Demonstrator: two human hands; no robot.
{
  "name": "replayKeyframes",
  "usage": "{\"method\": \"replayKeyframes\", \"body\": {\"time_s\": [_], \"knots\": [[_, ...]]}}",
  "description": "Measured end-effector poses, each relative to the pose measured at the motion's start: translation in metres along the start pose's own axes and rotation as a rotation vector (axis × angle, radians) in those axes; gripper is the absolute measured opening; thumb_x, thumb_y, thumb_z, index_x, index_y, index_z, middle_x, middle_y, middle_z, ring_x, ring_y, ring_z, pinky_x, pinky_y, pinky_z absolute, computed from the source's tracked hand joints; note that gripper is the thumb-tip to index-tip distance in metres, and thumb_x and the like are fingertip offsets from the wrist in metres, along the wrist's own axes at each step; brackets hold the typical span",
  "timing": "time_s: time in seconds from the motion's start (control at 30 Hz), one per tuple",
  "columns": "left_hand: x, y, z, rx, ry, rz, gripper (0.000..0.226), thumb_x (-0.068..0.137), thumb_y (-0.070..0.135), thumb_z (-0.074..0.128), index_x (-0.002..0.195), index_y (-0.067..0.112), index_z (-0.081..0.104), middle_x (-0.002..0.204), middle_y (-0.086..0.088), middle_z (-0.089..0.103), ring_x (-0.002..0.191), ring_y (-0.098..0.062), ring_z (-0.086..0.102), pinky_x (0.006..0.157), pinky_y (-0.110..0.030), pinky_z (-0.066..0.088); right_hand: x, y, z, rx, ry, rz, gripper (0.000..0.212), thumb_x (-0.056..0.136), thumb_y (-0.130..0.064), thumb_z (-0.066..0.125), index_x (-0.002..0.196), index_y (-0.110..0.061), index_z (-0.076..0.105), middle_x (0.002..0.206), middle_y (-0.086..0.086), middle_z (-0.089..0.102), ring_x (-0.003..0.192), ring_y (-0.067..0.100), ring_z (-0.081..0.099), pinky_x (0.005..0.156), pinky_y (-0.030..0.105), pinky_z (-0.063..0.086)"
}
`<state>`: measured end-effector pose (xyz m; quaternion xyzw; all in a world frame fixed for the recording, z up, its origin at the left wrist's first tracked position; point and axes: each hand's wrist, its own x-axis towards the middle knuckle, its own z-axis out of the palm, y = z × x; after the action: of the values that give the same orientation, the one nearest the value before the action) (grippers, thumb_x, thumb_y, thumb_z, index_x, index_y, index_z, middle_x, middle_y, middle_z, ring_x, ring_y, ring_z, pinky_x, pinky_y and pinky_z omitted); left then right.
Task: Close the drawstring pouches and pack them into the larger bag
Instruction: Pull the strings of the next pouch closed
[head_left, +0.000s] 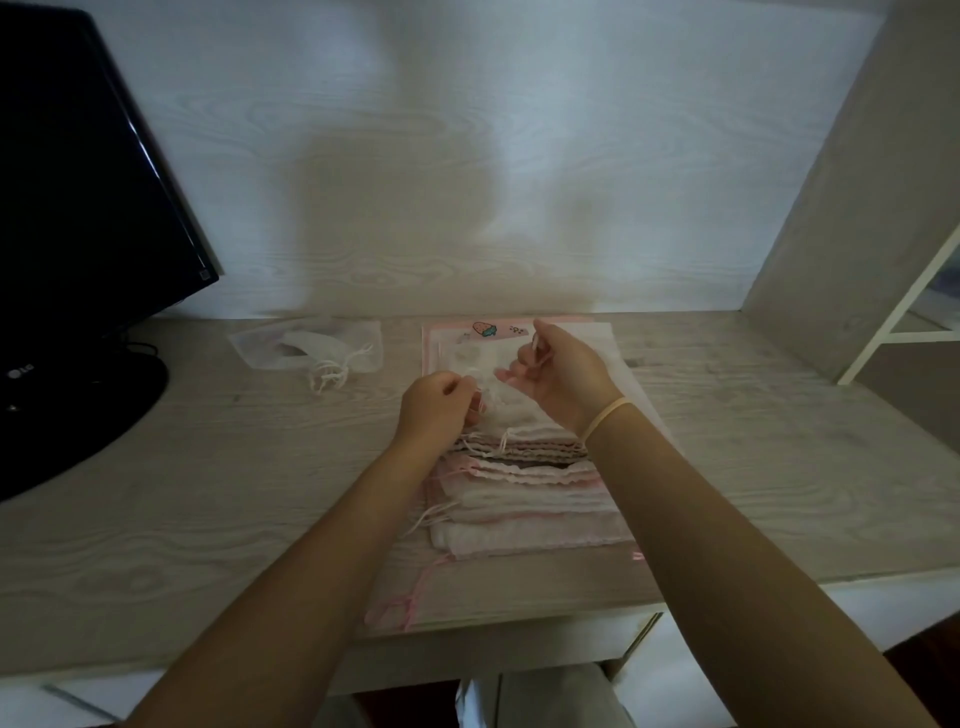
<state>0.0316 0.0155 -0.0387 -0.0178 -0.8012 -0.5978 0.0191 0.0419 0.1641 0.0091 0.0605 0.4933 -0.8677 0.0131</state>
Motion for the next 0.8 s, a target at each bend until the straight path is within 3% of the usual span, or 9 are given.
{"method": "replayKeyframes", "body": {"time_s": [0.07,0.13,0.23,0.3,0.4,0.57,0.67,0.73,0.8], "knots": [[0.002,-0.001,-0.003,0.037,0.080,-0.002,0.031,0.098,0.021,0.050,0.075,0.008,0.067,0.073,-0.006,0.071,0.067,-0.021,0.069,0.067,-0.036,0.059,0.002,0.000,-0.004,-0.242,0.054,-0.021,0.035,0.100,-0.021,0.041,0.067,-0.019,0.030,0.051,-0.002,0.026,0.043,0.014,0.023,0.043,0.025,0.027],[0.005,-0.005,-0.008,0.063,0.186,-0.013,0.033,0.099,0.024,0.048,0.075,0.009,0.065,0.074,-0.008,0.069,0.070,-0.025,0.069,0.070,-0.041,0.060,0.004,-0.001,-0.008,-0.530,0.137,-0.082,0.027,0.099,-0.020,0.041,0.074,-0.018,0.030,0.054,-0.002,0.025,0.043,0.013,0.019,0.042,0.023,0.017],[0.004,-0.010,-0.009,0.088,0.195,-0.036,0.034,0.096,0.029,0.048,0.073,0.009,0.063,0.075,-0.010,0.069,0.072,-0.031,0.069,0.070,-0.049,0.059,0.004,-0.002,-0.009,-0.965,0.163,-0.183,0.023,0.096,-0.025,0.046,0.076,-0.016,0.040,0.061,0.002,0.039,0.049,0.015,0.032,0.044,0.024,0.028],[0.001,-0.009,-0.007,0.063,0.176,-0.060,0.033,0.090,0.031,0.049,0.074,0.006,0.065,0.075,-0.013,0.070,0.073,-0.035,0.069,0.070,-0.052,0.059,0.000,0.000,-0.005,-1.318,0.079,-0.275,0.019,0.094,-0.026,0.051,0.081,-0.013,0.046,0.071,0.002,0.050,0.060,0.017,0.044,0.055,0.027,0.039],[0.001,-0.006,-0.010,0.029,0.188,-0.070,0.037,0.081,0.033,0.050,0.075,0.000,0.067,0.075,-0.016,0.071,0.073,-0.037,0.069,0.070,-0.054,0.058,-0.007,0.000,-0.004,-1.635,-0.041,-0.318,0.020,0.089,-0.032,0.062,0.095,-0.016,0.053,0.086,0.000,0.060,0.078,0.019,0.058,0.071,0.031,0.050],[0.002,-0.002,-0.016,-0.003,0.229,-0.084,0.030,0.088,0.024,0.050,0.074,0.003,0.067,0.073,-0.012,0.070,0.069,-0.031,0.066,0.070,-0.048,0.056,-0.006,0.003,-0.004,-1.907,-0.138,-0.387,0.016,0.087,-0.012,0.060,0.101,-0.016,0.055,0.102,0.003,0.053,0.092,0.023,0.055,0.073,0.027,0.041],[0.002,-0.001,-0.017,0.141,0.303,-0.078,0.018,0.087,0.024,0.057,0.096,0.009,0.064,0.095,-0.009,0.068,0.083,-0.028,0.062,0.067,-0.038,0.048,-0.005,0.005,-0.002,-1.978,-0.095,-0.465,0.017,0.088,-0.003,0.054,0.103,-0.010,0.055,0.106,0.010,0.058,0.095,0.027,0.057,0.080,0.033,0.047],[0.004,-0.004,-0.020,0.294,0.352,0.019,0.038,0.081,0.015,0.063,0.119,0.014,0.056,0.116,-0.006,0.058,0.102,-0.024,0.055,0.080,-0.036,0.047,-0.004,0.005,-0.001,-2.001,-0.083,-0.483,0.017,0.089,-0.002,0.052,0.104,-0.009,0.055,0.106,0.011,0.060,0.094,0.028,0.057,0.082,0.035,0.049],[0.006,-0.006,-0.020,0.364,0.286,0.209,0.050,0.076,0.012,0.067,0.124,0.016,0.056,0.121,-0.004,0.056,0.110,-0.023,0.052,0.091,-0.040,0.047,-0.005,0.005,0.000,-2.005,-0.088,-0.479,0.016,0.090,-0.003,0.051,0.104,-0.009,0.055,0.105,0.012,0.061,0.094,0.028,0.057,0.080,0.036,0.049]]}}
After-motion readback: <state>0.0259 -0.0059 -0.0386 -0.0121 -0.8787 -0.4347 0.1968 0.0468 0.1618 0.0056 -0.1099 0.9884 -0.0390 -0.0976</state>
